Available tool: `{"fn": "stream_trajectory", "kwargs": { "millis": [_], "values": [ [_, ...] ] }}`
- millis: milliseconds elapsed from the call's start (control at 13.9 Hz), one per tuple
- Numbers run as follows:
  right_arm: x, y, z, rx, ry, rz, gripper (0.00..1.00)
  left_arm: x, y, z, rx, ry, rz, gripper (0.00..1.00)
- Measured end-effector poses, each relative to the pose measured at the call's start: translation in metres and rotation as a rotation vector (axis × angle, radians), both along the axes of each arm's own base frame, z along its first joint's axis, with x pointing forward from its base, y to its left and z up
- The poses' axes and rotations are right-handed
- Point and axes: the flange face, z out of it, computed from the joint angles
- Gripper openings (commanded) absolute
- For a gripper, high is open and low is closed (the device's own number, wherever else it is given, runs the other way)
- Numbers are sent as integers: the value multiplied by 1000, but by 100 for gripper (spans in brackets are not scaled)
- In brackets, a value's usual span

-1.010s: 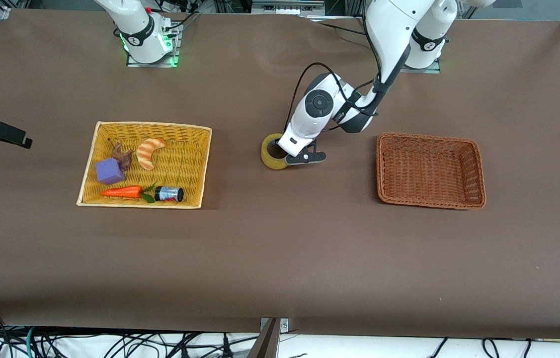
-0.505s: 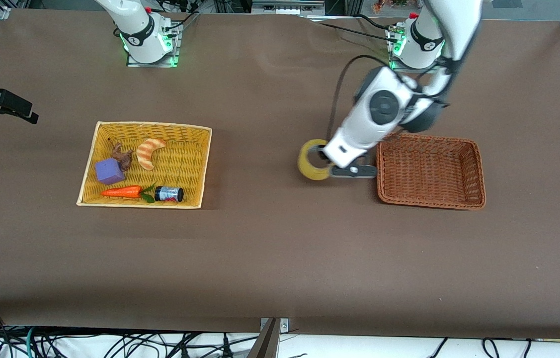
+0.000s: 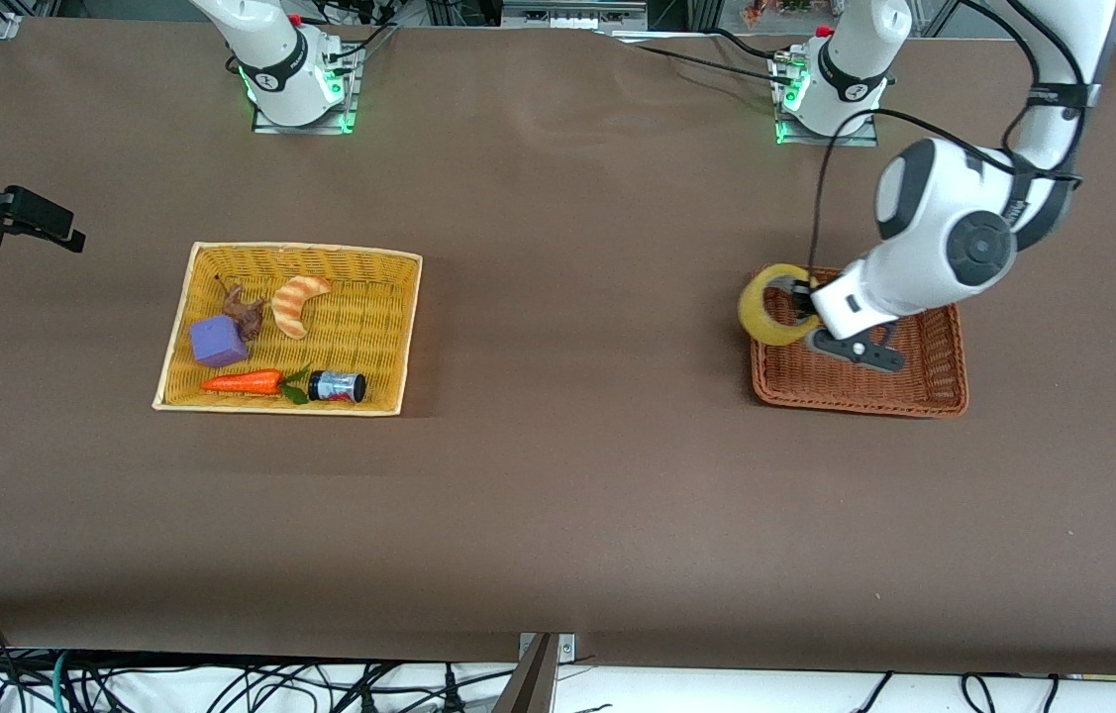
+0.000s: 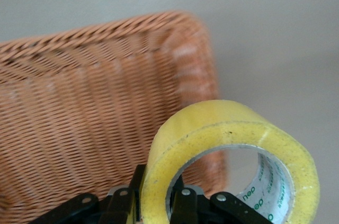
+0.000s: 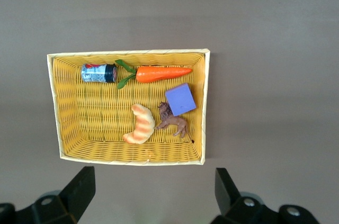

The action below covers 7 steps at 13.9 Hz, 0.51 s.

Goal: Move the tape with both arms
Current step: 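Carry the tape with the left gripper and lower it into the basket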

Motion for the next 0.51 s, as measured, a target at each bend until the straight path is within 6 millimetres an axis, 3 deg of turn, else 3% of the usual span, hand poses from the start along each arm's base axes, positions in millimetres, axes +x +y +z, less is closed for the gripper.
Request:
{"fn": "stream_trajectory", "kwargs": {
  "millis": [72,216,433,505],
  "values": [
    [2,1,-3,-6,3,4,100,-1,23,-9,22,-12,-23,0],
    [5,0,-6,-11,9,3,100,-1,46,-26,61,-59,-42,0],
    [6,-1,-6,-13,8,1,100,2,46,-62,67,-98,-52,3],
    [6,-1,-6,-13,8,1,100,3,46,-76,69,-106,-53,13]
  ]
}}
